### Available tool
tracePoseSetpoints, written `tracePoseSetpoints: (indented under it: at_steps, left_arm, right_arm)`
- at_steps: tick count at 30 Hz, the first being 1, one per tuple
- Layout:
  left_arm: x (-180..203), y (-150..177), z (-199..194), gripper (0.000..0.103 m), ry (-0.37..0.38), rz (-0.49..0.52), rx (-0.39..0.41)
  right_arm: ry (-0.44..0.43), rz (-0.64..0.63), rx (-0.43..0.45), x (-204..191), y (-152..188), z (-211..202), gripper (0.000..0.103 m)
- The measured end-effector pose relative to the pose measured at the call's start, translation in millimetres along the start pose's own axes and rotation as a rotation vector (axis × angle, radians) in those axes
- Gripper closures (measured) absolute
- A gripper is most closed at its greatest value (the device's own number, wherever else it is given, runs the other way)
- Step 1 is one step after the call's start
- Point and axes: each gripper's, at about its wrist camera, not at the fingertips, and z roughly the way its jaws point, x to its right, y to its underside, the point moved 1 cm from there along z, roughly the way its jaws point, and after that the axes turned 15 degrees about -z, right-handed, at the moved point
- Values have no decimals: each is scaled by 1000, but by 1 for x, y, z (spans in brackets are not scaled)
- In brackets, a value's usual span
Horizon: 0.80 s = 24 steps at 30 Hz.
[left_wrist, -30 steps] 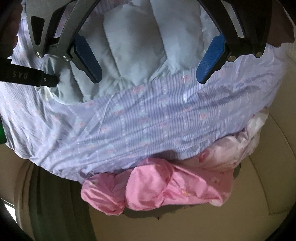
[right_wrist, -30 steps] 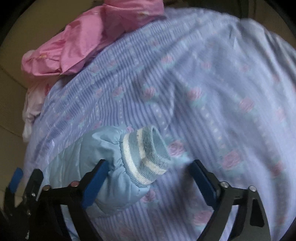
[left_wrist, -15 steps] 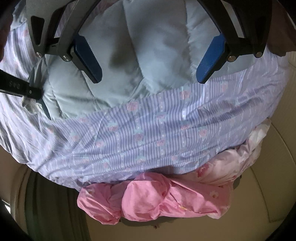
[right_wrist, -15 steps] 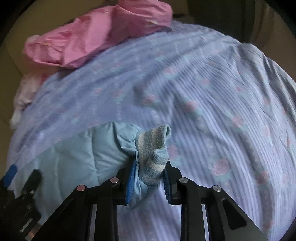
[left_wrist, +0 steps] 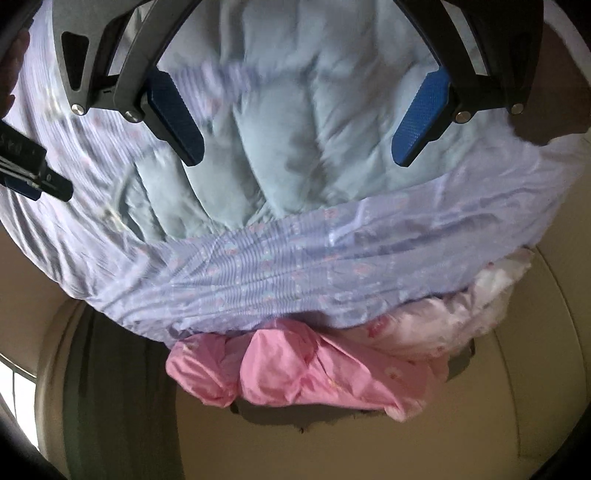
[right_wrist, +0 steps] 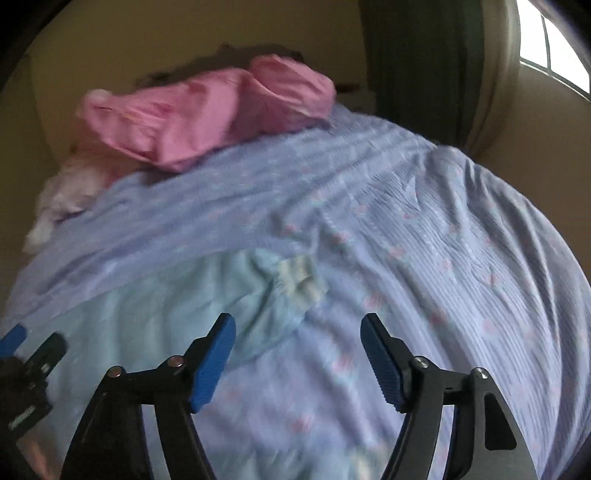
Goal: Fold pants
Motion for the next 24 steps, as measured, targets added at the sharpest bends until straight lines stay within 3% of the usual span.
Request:
tracePoseSetpoints:
  at_steps: [8,12,16,19,24]
  left_arm:
    - [-54,34,-105,0,21,32,73]
    - [-87,50,-137,0,21,4,79]
    - [-114,66,-154,0,-9,-22,101]
    - [-135,80,-157,0,0,-58,82]
    - [-165,106,-149,0,-72,-100,67]
  right_arm:
    - [-137,-99,46,-67,45,-114,32]
    - [-148,-94,51,-92,61,-146,32]
    - [-160,-58,59,-106,80,-164,32]
    - [-129,44,64,-106,101,-173,32]
    - [-96,159,70,-112,132,-177,32]
